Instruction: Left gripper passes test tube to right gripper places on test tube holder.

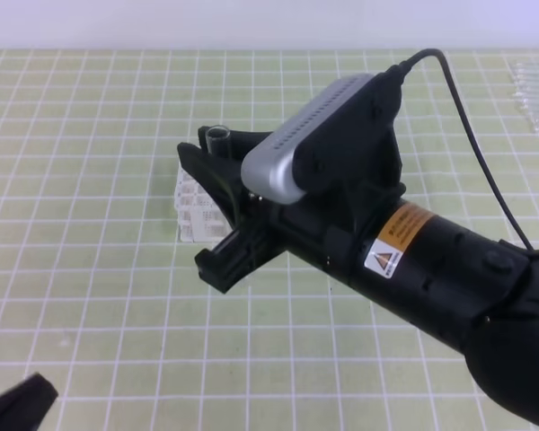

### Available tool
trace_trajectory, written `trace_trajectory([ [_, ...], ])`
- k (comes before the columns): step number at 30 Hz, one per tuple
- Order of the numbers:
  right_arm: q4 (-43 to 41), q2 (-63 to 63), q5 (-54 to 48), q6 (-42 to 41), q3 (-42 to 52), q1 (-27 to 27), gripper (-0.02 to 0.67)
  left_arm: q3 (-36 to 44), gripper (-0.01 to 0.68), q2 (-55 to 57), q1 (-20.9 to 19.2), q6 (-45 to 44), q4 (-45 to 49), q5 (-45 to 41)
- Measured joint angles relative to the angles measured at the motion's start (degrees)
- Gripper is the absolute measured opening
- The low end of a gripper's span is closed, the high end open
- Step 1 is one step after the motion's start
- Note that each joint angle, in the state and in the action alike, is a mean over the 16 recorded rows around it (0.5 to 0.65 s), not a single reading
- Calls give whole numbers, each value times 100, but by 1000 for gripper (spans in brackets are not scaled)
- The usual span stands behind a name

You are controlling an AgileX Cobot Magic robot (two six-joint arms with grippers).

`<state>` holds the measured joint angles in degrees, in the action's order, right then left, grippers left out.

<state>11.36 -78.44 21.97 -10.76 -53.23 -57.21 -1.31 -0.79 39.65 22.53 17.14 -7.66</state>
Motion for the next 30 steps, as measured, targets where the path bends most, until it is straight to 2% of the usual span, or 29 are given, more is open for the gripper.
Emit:
trace_trajectory([
  [7, 5, -123, 352, -87, 0, 0, 90, 183, -2, 6, 0, 115, 15, -235],
  [21, 263, -1347, 1998, -384, -304, 125, 89, 208, -2, 2, -1, 200, 17, -342],
  [30, 318, -2283, 1907, -395, -1226, 492, 89, 201, -2, 6, 0, 200, 41, -353],
])
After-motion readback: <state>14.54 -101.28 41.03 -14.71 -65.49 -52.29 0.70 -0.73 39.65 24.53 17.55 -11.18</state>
